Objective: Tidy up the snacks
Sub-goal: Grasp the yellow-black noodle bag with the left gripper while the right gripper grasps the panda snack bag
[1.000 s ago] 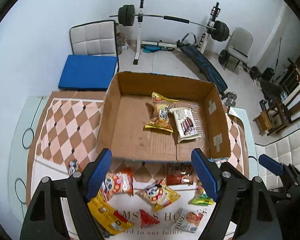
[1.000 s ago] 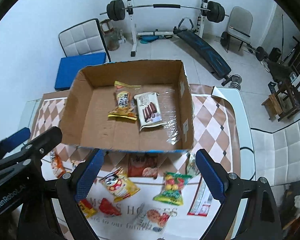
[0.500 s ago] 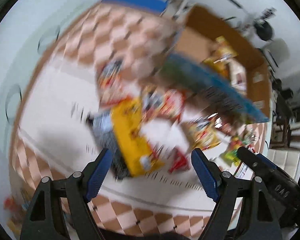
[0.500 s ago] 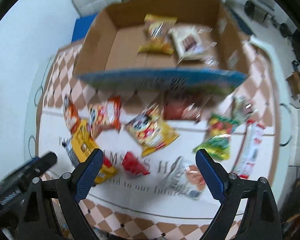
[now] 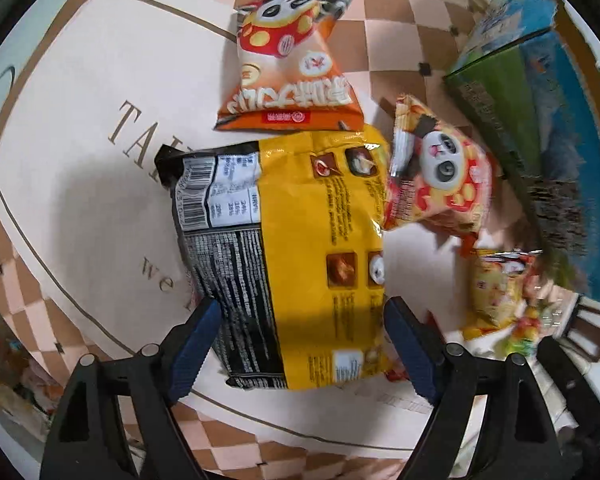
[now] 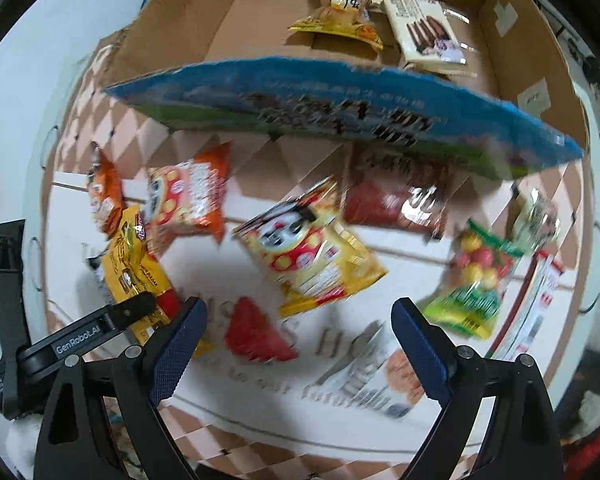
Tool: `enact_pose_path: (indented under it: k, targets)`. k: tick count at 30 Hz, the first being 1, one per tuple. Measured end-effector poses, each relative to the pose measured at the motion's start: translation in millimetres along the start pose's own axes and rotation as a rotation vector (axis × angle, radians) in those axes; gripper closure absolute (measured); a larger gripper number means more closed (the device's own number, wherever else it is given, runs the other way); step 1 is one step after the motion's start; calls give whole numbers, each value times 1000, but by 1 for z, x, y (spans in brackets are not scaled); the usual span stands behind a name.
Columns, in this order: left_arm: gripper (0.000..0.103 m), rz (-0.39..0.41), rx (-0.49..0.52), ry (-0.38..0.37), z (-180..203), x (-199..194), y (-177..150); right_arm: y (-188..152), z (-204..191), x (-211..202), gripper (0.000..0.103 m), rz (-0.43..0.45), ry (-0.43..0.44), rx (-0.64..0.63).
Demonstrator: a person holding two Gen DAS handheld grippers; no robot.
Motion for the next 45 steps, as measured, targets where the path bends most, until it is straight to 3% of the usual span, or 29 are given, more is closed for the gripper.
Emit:
enact_pose_path:
  k: [2,7,17,19,21,22,24,28,29,31,32,33,38,44,45]
  targets:
    - [17,0,15,29,1,6,0,7,4,6,8,-17,-12,-19]
    - [10,-10,22,21,-2,19,0,23,11,26,8,-53,-55,-50]
    - [15,32,77,37,-3,31,-12,40,1,79,8,-114,-55,-110]
    - [16,36,129,63,8,29,-16,40,1,82,15,-113,-46,-93]
    - [16,33,193,92,14,31,-25,37,3,82,35,-118,-23,-60]
    - [16,30,225,107,16,33,-31,35,4,81,37,-121,-12,-37]
    - [16,17,287,141,19,37,-48,24,11,80,37,-141,-18,13]
    - [16,0,343,165,17,45,-74,-12,33,90,37,-245,93,157]
    - [16,8,347,168,16,47,-77,-17,37,90,36,-236,122,175]
    - [16,17,344,166,16,50,-79,-23,42,90,26,-239,124,191]
    - [15,19,340,169,17,52,-79,-24,44,90,16,-234,130,197]
    - [14,25,340,176,17,54,-79,-25,45,89,13,-233,134,188]
    - [12,56,335,187,13,61,-80,-21,36,84,13,-201,86,135]
    - [16,52,319,176,18,54,-82,-14,34,98,14,-207,41,200]
    - [17,52,322,180,14,48,-81,-16,27,100,18,-199,25,203]
Point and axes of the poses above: each gripper's, at about its wrist camera, not at the fingertips, and x roughly the way its jaws point, z to its right, y to its top, the point moved 3 cm from there along x, roughly the way its jaws point, and after that the axes turned 1 degree about -z, right-handed, at the moved point
